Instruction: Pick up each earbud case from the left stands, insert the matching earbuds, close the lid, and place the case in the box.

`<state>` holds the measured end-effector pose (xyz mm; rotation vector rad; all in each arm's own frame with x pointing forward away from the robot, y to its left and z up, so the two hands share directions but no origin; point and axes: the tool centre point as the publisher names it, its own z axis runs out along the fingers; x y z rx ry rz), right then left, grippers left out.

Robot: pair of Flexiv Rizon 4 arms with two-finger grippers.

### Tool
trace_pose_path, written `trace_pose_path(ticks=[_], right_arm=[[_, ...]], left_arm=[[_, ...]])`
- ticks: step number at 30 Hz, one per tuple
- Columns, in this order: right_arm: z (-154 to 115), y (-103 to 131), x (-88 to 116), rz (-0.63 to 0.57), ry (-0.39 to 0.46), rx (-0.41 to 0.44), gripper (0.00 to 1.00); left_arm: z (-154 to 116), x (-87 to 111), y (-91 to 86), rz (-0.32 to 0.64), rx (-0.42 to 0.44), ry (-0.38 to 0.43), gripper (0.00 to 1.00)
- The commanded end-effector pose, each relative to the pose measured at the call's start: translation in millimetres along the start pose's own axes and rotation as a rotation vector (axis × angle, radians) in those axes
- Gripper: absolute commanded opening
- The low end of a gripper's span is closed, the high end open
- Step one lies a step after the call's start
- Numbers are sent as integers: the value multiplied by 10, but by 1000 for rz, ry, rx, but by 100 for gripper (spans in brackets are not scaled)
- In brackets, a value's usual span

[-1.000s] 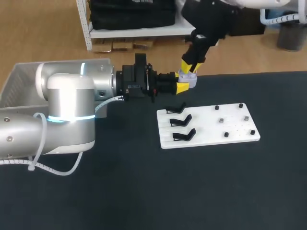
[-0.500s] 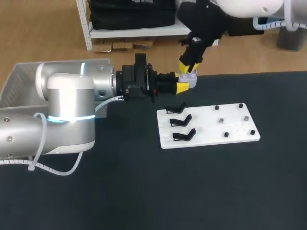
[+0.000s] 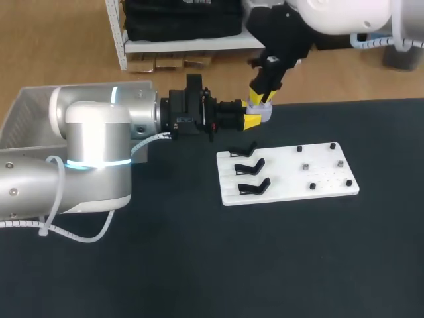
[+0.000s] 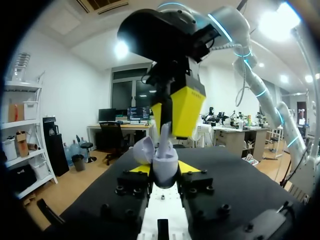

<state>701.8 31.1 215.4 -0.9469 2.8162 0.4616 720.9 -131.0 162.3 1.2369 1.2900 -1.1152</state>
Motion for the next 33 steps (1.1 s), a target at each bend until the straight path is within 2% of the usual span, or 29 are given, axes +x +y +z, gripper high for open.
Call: trace_pose_path(ticks=[1,22,33], right_arm=[[10,0,17,3,-4,3,0],[74,32,-7,-14,12,0,0],[108,73,-2,-57,27,50,0]], left_arm=[[-1,4,1,2,-1,-4,0],[-1,4,1,2,-1,-4,0],[-1,4,1,2,-1,-4,0]])
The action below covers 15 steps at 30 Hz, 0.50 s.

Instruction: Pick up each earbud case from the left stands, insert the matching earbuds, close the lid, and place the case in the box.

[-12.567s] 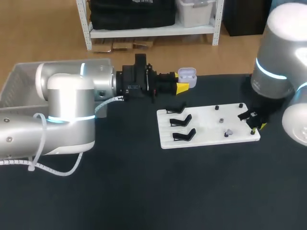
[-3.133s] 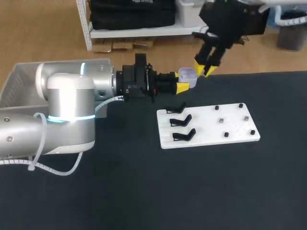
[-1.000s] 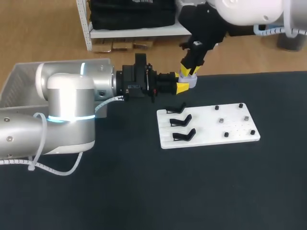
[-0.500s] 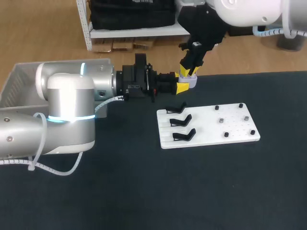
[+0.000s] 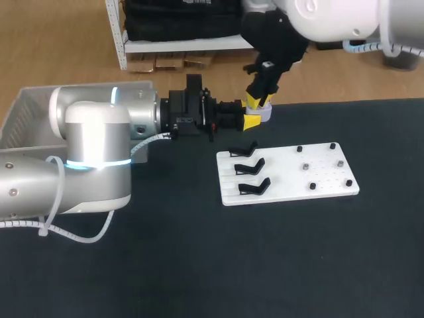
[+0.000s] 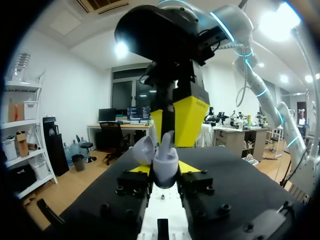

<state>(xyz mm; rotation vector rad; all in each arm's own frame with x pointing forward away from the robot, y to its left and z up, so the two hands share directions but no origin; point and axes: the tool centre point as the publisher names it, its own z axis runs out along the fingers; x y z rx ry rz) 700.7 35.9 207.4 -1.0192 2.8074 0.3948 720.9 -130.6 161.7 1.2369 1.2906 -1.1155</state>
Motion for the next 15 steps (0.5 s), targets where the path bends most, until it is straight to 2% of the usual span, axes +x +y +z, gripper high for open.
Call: trace_pose_path(ticks=[1,15], right_arm=[[18,54,-2,-11,3,18,0],[14,11,46,-22,-10,79,0]], left_arm=[[3,-2,1,2,-1,-4,0],[3,-2,1,2,-1,-4,0]])
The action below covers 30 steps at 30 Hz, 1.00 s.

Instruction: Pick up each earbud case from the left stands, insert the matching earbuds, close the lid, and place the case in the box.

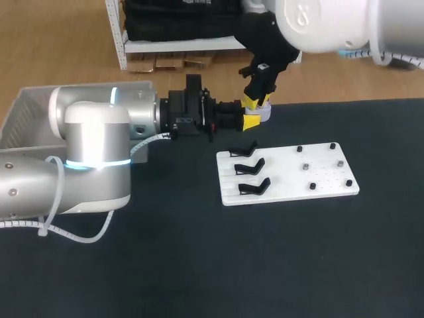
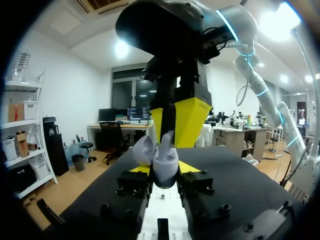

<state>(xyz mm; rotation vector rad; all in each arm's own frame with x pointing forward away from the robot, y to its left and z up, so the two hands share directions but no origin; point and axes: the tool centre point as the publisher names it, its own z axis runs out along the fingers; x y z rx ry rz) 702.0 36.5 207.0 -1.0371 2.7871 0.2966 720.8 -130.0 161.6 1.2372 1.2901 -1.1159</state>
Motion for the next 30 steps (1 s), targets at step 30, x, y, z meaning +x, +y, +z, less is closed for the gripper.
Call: trace_pose_path(ticks=[30], right_arm=[[16,-38,43,-10,-33,66,39]], left_arm=[[9,-4,1,2,-2,-4,0]])
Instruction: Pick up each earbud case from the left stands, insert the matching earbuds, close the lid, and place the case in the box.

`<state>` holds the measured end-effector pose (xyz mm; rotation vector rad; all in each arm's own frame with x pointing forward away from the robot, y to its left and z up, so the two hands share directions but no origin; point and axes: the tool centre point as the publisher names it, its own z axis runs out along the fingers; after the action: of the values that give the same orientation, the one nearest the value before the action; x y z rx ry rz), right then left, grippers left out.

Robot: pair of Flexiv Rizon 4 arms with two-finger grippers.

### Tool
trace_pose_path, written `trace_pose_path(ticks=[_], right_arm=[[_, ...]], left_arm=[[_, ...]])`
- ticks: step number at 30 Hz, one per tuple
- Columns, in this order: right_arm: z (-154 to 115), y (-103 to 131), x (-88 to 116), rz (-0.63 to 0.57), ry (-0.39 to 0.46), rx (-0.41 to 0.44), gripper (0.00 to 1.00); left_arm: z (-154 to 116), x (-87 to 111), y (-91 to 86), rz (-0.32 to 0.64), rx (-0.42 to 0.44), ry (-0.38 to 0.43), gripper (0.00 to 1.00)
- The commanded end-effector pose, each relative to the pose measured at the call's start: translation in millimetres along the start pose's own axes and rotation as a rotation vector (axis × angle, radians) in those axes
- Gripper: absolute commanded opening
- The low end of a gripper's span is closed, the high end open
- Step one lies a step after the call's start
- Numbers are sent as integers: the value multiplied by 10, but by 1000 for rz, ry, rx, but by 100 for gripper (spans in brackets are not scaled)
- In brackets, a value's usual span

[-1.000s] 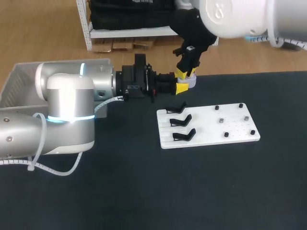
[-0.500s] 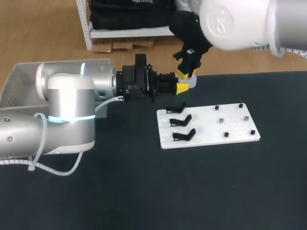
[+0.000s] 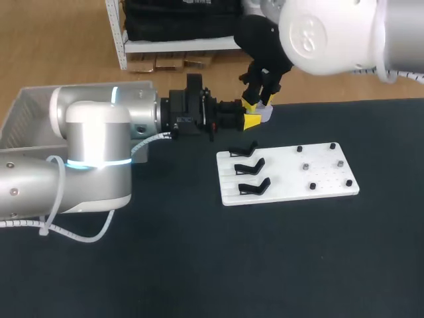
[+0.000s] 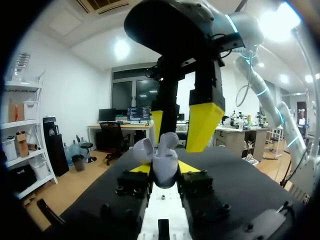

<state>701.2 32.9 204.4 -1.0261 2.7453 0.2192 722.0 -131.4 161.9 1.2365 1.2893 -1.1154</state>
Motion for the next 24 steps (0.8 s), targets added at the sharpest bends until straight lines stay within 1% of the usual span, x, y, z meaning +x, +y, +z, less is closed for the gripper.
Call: trace_pose_path(ticks=[1,13,24], right_arm=[[-1,-13,7,2,-4,3,39],[-34,-14,-14,5,-8,8,39],[-208,-9,-30,18,-38,25,41]], left_arm=[[-5,1,-10,2,-1,-3,0],[-5,1,-10,2,-1,-3,0],[-5,1,-10,2,-1,-3,0]])
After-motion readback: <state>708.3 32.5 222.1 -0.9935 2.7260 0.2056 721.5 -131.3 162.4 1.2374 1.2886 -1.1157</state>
